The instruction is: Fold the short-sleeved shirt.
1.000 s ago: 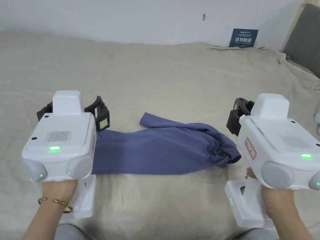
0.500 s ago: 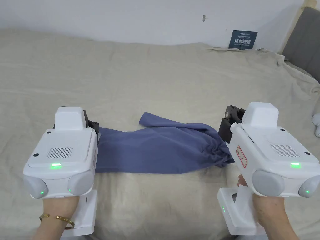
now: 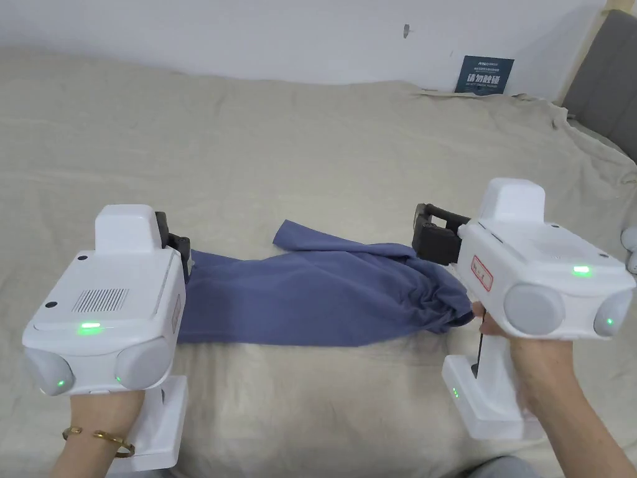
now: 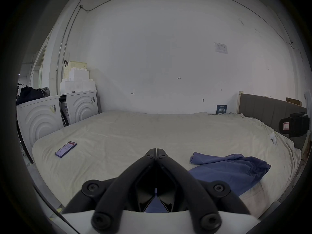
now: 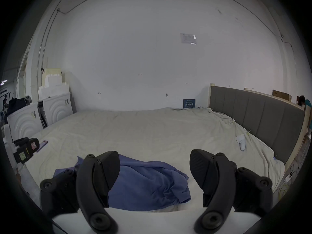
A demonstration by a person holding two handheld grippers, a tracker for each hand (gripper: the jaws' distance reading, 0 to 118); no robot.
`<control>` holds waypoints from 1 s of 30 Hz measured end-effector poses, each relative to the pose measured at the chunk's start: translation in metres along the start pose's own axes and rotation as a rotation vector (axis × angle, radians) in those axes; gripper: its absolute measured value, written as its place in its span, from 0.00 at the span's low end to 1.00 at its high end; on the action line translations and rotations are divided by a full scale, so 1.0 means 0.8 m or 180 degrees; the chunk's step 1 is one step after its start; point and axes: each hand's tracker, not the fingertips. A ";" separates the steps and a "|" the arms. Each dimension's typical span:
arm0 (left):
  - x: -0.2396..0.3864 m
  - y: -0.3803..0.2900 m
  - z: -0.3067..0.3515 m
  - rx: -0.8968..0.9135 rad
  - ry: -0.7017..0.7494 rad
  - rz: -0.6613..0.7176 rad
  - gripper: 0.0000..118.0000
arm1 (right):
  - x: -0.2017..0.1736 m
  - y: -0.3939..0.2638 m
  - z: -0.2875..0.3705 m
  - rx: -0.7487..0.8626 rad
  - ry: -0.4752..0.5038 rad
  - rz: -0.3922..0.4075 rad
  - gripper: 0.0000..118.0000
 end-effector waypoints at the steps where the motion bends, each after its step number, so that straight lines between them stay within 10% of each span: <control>1: -0.001 0.001 -0.002 -0.0009 0.0000 0.0010 0.00 | 0.004 0.007 -0.015 -0.0102 0.0058 0.0014 0.84; 24: -0.005 -0.001 -0.083 -0.0223 0.0046 0.0110 0.00 | 0.008 0.006 -0.393 -0.2685 0.0098 0.0375 0.87; 30: -0.012 -0.019 -0.105 -0.0414 0.0111 0.0151 0.00 | 0.009 -0.011 -0.413 -0.2842 0.0079 0.0376 0.52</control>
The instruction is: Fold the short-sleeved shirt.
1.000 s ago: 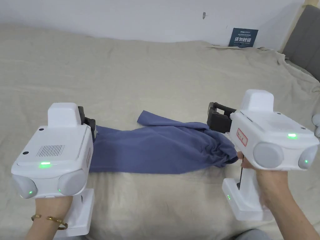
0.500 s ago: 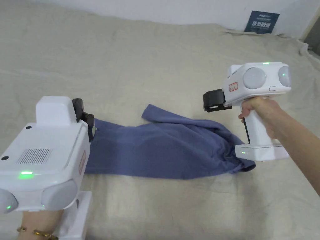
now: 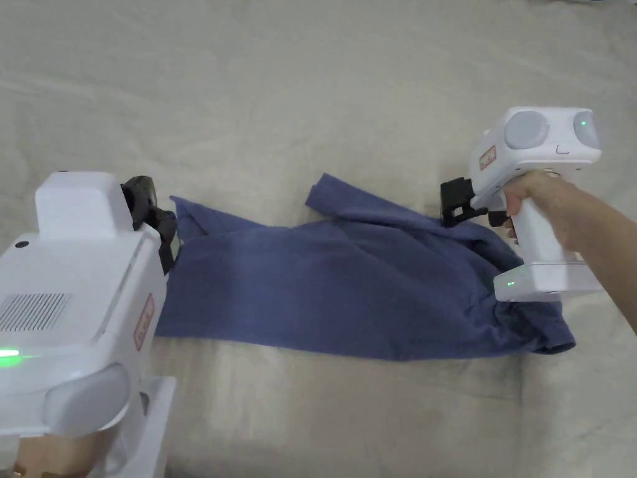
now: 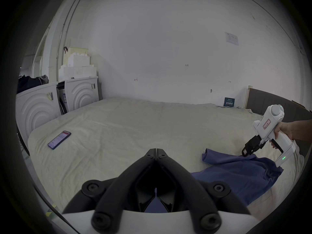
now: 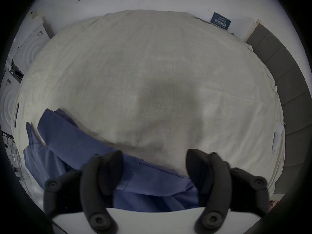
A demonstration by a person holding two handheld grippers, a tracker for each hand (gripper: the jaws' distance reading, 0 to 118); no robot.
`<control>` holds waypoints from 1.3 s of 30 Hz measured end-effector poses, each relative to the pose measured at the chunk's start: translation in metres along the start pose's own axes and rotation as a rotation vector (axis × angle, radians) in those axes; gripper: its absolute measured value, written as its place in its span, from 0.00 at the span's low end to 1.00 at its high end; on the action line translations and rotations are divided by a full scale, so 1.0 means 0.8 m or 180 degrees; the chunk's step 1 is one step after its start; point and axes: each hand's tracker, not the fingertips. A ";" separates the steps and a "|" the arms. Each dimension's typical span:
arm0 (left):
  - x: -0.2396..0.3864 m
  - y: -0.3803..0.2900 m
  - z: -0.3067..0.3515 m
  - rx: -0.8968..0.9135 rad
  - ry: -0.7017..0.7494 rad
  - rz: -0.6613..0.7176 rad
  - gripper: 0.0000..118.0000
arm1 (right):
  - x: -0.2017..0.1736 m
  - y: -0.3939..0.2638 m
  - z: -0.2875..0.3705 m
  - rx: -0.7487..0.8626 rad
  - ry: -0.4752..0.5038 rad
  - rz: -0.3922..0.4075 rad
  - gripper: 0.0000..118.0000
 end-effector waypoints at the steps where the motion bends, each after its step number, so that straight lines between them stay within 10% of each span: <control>1: 0.000 -0.001 -0.002 -0.0023 0.0004 0.0005 0.00 | -0.002 0.000 -0.001 0.0000 0.0013 0.0015 0.43; 7: -0.001 -0.005 -0.007 -0.0073 -0.0003 0.0006 0.00 | -0.010 -0.002 -0.005 -0.0086 0.0081 0.0047 0.04; 18: -0.013 0.004 -0.003 -0.0144 -0.0017 0.0092 0.00 | 0.001 -0.014 0.048 0.0352 0.0196 -0.0152 0.02; 24: -0.043 0.033 -0.031 -0.0681 -0.0150 0.0319 0.98 | 0.008 -0.031 0.090 0.0629 0.0266 -0.0252 0.02; 39: -0.139 0.044 -0.144 -0.2508 -0.0176 -0.0231 1.00 | 0.009 -0.051 0.096 0.0733 0.0340 -0.0359 0.02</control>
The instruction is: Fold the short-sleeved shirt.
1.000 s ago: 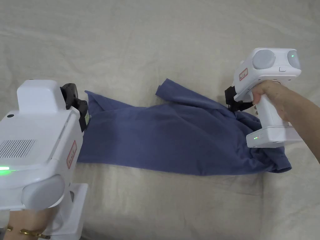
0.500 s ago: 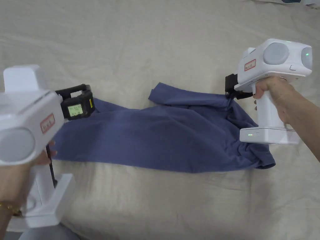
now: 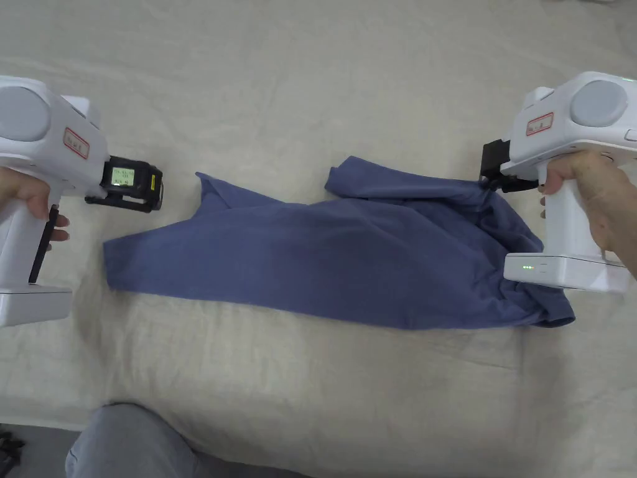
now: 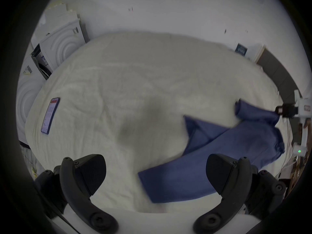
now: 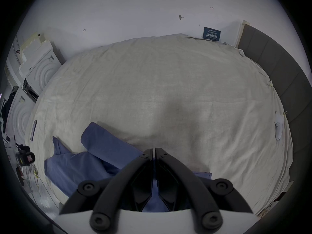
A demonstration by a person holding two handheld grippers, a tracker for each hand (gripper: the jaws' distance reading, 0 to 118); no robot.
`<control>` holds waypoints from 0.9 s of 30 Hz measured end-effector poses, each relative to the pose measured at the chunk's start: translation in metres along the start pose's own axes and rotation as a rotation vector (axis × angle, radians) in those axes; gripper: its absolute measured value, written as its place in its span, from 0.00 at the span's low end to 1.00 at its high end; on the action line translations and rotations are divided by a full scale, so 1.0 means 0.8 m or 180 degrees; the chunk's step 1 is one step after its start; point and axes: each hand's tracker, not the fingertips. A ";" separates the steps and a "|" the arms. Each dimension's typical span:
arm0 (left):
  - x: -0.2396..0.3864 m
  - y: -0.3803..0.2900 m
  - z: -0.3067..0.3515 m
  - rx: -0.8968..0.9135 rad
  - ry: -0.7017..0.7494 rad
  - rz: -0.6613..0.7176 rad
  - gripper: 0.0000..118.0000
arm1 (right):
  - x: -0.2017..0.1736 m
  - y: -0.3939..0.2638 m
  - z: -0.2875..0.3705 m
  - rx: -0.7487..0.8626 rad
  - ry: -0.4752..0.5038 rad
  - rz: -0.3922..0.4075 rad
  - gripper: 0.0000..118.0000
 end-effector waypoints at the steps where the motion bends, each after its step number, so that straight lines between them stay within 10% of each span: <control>1: -0.003 -0.004 -0.007 -0.0060 -0.0005 -0.0012 1.00 | 0.000 0.000 0.000 0.0001 0.0011 0.0001 0.02; 11: 0.003 -0.022 -0.060 -0.0220 -0.0073 0.0137 0.82 | -0.006 -0.001 0.000 0.0006 -0.0002 0.0115 0.02; 19: 0.021 -0.038 -0.058 -0.0166 0.0016 0.0121 0.00 | -0.005 -0.002 -0.001 -0.0001 -0.0009 0.0111 0.02; 27: 0.018 -0.038 0.010 0.0446 -0.0172 0.0360 0.00 | -0.001 -0.001 0.028 0.0202 -0.0045 0.0045 0.02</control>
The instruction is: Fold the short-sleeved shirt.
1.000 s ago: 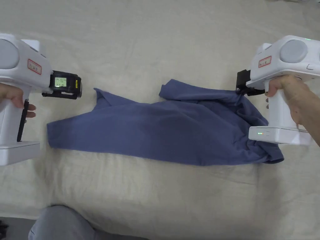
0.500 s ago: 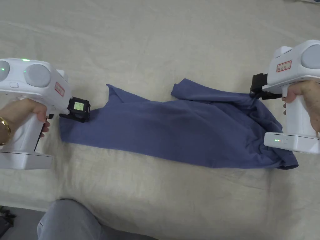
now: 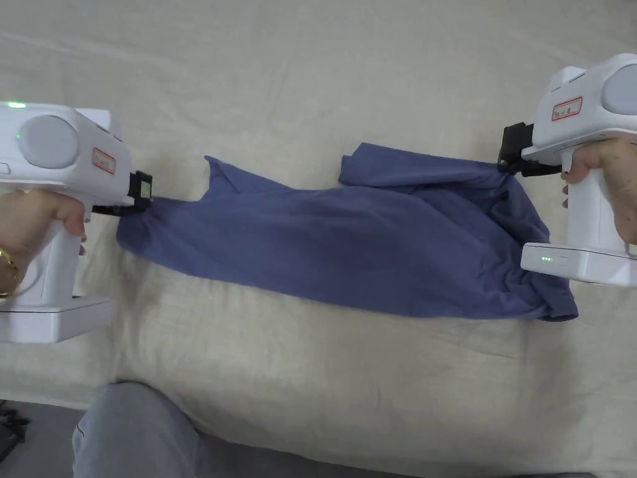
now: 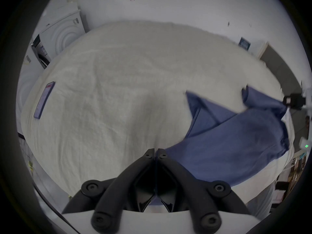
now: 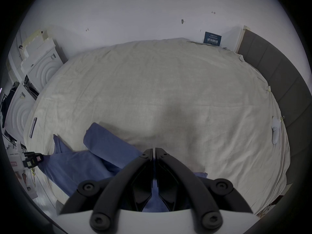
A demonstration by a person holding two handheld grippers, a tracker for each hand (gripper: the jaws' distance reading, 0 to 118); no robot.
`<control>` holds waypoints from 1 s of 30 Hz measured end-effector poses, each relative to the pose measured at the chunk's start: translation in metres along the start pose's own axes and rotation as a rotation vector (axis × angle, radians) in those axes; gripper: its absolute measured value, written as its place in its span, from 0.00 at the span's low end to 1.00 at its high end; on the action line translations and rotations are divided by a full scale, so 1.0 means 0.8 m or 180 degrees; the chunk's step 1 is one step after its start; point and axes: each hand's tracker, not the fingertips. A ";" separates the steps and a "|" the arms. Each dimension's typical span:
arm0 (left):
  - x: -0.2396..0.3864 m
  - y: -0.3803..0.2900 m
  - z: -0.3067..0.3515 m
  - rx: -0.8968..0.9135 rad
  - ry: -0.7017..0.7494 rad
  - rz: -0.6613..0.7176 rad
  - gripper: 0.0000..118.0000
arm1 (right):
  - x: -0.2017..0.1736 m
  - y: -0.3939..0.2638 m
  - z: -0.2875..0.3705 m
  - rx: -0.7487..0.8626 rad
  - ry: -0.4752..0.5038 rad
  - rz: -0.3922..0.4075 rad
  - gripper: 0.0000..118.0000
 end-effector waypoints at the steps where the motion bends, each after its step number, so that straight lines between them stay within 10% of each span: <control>1: -0.002 0.006 0.013 0.0123 -0.0034 0.0081 0.00 | 0.003 0.001 0.009 0.0075 -0.0005 -0.0050 0.02; 30: 0.034 0.145 0.313 0.2163 -0.0014 0.0117 0.00 | 0.121 0.021 0.392 0.1887 -0.0309 -0.0743 0.02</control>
